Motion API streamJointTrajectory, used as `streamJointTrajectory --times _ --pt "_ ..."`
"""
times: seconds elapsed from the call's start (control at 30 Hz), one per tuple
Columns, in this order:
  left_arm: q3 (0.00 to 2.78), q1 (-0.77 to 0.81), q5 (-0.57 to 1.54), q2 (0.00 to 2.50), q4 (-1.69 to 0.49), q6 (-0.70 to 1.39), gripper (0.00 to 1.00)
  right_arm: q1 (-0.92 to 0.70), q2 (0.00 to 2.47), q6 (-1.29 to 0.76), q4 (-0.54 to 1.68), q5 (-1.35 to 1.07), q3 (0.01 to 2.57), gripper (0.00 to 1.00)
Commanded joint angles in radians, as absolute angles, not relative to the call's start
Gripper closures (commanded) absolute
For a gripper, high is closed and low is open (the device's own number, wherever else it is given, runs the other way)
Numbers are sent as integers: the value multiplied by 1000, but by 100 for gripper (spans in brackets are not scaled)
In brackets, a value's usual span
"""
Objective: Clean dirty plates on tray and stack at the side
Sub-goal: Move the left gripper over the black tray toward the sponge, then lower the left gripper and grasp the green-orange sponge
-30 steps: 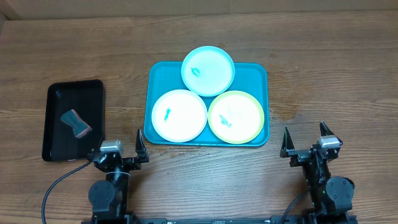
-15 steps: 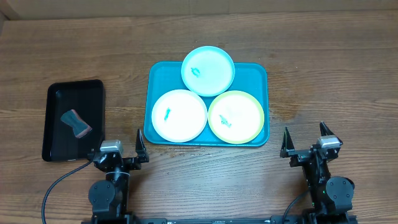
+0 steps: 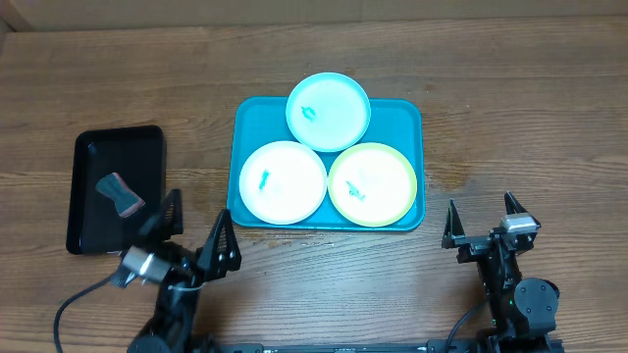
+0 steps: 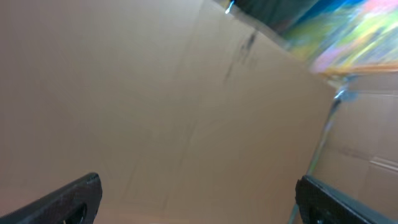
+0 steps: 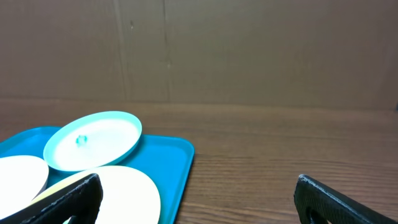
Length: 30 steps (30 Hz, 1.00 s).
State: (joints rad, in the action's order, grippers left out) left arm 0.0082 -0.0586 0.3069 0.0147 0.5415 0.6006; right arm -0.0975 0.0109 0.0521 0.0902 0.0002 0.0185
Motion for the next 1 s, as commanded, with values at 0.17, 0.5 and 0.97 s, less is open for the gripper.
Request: streamJointTrajectory --times 0.17,0.5,0.97 --pt "76 -55 170 9 654 601 0 -89 3 53 84 -1 8 0" --pt "562 -55 274 359 107 385 0 -89 3 53 84 -1 8 0" --pt "1219 -91 80 1059 -620 255 0 -89 3 53 84 -1 8 0"
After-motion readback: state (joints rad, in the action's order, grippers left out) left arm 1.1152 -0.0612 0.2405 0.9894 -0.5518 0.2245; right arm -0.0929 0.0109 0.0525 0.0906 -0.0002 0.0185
